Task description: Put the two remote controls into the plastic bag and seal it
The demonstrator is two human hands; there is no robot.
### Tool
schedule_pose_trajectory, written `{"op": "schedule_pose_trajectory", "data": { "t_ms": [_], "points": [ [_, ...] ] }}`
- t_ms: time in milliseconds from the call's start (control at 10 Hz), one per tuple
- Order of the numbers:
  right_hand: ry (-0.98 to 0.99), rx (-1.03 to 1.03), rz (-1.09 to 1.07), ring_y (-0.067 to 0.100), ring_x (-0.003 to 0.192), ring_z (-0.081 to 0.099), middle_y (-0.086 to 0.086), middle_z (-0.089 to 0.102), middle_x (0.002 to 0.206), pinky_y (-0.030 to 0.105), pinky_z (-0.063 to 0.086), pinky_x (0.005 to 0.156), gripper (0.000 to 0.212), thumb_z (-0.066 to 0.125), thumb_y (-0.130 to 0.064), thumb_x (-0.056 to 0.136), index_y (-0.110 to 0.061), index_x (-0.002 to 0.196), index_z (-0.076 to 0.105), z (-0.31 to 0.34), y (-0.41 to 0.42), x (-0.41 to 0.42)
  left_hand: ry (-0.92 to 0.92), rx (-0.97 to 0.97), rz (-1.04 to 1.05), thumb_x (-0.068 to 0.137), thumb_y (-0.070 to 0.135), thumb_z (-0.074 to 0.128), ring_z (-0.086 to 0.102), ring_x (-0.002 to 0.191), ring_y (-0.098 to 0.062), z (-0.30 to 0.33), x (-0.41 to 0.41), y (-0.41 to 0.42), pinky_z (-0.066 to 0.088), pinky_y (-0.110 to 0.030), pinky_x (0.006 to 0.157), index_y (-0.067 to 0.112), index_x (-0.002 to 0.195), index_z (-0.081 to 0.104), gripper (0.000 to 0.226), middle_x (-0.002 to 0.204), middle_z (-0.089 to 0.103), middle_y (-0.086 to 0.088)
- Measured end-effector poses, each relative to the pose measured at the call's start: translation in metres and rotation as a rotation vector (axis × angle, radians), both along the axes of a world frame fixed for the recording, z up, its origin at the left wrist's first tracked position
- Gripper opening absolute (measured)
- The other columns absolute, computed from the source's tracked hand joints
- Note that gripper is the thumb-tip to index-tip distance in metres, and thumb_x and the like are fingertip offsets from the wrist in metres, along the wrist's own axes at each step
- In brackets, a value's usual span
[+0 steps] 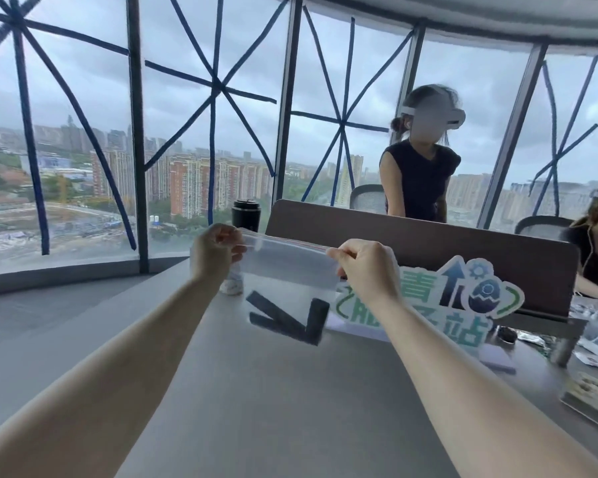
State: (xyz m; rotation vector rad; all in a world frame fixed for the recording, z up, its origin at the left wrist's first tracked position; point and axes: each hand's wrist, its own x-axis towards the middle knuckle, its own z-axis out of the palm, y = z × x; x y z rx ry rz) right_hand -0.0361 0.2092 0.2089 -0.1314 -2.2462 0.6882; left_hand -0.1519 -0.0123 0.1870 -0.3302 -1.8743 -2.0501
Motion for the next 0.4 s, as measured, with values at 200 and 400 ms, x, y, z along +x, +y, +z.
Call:
{"op": "schedule_pose_trajectory", "data": {
  "t_ms": [200, 400],
  "points": [
    [-0.307, -0.025, 0.111, 0.017, 0.061, 0.062, -0.004, 0.072, 0.064, 0.029, 0.044, 0.056, 0.032, 0.067, -0.042, 0.084, -0.018, 0.065, 0.07, -0.098, -0.027, -0.008, -0.169, 0.081, 0.004, 0.081, -0.005, 0.062, 0.065, 0.057, -0.021, -0.101, -0.015, -0.041, 0.06, -0.027, 0.066, 0.015, 0.07, 0.068, 0.023, 0.062, 0.068, -0.005],
    [-0.51, -0.219, 0.273, 0.001, 0.059, 0.06, -0.009, 0.076, 0.067, 0.03, 0.051, 0.07, 0.019, 0.064, -0.04, 0.086, -0.028, 0.076, 0.075, -0.146, -0.04, 0.022, -0.272, -0.101, 0.0, 0.084, -0.005, 0.056, 0.058, 0.065, -0.021, -0.169, 0.023, -0.071, 0.052, -0.027, 0.067, 0.002, 0.103, 0.067, 0.023, 0.073, 0.063, -0.009]
  ]
}}
